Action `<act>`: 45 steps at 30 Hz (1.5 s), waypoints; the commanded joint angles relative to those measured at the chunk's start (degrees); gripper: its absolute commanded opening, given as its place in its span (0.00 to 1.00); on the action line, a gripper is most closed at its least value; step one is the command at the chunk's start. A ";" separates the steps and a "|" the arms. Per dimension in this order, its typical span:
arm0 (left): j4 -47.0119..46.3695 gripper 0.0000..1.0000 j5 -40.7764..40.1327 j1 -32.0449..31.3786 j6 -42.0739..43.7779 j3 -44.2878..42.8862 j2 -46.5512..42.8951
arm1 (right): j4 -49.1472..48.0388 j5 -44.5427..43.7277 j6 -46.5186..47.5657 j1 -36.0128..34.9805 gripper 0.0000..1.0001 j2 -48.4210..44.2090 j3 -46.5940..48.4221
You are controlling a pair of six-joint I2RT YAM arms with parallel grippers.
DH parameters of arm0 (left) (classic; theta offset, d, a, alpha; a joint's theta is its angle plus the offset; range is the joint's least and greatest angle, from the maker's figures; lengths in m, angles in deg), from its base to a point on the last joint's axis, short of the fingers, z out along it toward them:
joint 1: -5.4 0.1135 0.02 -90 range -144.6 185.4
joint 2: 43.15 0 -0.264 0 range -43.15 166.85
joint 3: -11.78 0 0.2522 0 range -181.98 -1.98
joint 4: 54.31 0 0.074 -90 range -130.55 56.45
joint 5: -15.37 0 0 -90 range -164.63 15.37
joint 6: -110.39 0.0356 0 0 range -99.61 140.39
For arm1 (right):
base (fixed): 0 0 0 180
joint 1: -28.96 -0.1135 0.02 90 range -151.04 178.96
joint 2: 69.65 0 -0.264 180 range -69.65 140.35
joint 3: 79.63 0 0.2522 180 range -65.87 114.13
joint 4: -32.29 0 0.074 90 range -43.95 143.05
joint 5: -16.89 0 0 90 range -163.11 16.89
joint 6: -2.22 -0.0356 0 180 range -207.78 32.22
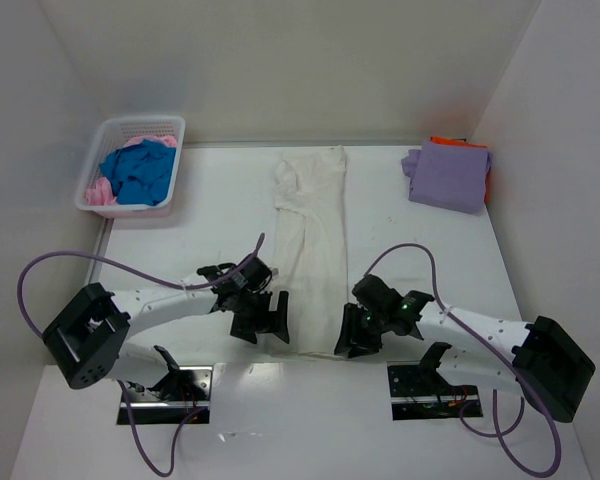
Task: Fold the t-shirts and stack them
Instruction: Grab the bottom of the folded rectangular tshirt with both arms
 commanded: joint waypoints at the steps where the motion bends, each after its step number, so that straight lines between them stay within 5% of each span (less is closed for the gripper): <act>1: 0.66 1.00 1.07 -0.19 -1.08 0.94 -1.84 | -2.55 -0.60 -2.87 -0.83 0.47 -0.26 2.53; 10: 0.14 0.96 1.07 -0.19 -1.08 0.86 -1.66 | -3.69 -2.27 -5.07 -0.83 0.07 -1.31 0.94; 14: -0.57 0.96 3.09 -0.19 -0.55 0.86 0.53 | -2.90 -2.89 -5.07 -0.83 0.00 -1.31 0.94; 26: -2.15 0.85 3.63 -0.19 -0.55 1.38 4.14 | 2.02 -5.35 -9.55 -0.83 0.00 -12.30 -3.71; 38: -1.54 0.71 1.52 -0.19 -2.22 0.77 7.04 | 1.22 -4.82 -6.57 -0.83 0.00 -9.84 -3.01; 45: -1.54 0.54 1.51 1.57 -2.22 0.77 8.97 | 1.75 -5.35 -7.61 -0.83 0.00 -11.07 -3.01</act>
